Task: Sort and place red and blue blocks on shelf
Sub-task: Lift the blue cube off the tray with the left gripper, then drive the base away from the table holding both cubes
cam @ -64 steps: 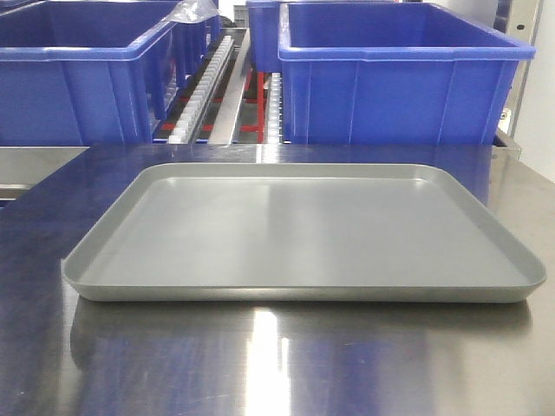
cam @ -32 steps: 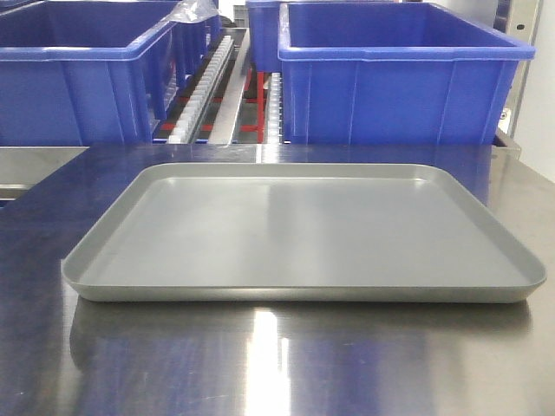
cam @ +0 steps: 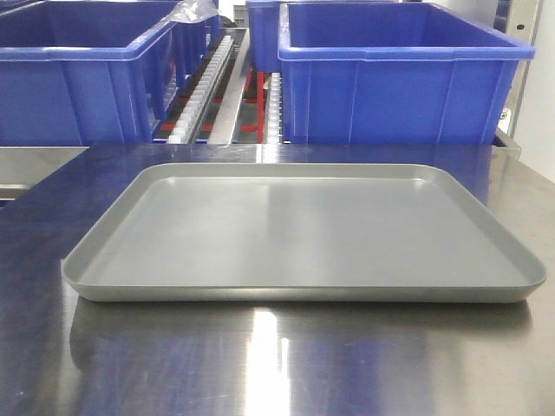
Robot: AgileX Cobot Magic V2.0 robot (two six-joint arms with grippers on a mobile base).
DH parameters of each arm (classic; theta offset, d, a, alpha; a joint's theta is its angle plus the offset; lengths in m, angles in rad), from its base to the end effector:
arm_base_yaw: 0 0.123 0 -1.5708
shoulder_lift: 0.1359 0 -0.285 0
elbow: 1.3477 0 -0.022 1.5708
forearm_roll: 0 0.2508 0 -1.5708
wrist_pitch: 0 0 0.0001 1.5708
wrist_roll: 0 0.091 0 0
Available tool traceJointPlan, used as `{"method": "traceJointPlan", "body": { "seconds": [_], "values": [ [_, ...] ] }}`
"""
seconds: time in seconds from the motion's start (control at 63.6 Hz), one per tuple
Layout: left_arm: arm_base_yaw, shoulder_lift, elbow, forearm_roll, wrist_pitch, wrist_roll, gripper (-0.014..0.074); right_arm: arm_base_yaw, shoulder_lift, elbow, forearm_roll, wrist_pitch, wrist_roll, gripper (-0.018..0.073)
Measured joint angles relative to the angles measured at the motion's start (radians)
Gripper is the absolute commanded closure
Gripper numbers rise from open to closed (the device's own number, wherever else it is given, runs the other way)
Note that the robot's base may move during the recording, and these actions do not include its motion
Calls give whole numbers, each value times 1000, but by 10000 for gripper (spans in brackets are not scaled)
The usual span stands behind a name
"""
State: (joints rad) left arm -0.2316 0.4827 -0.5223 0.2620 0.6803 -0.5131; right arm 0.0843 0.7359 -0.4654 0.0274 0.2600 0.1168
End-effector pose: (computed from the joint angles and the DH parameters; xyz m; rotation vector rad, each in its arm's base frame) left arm 0.0919 -0.0064 0.2958 -0.1777 2.0956 -0.1522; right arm 0.1488 0.0132 0.2780 0.0550 2.0165 0.1519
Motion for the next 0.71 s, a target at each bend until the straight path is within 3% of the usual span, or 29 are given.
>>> {"method": "traceJointPlan", "body": {
  "seconds": [0.707],
  "values": [
    [0, 0, 0, 1, 0, 0, 472, 0, 0, 0, 0, 0, 0, 502]
  ]
}}
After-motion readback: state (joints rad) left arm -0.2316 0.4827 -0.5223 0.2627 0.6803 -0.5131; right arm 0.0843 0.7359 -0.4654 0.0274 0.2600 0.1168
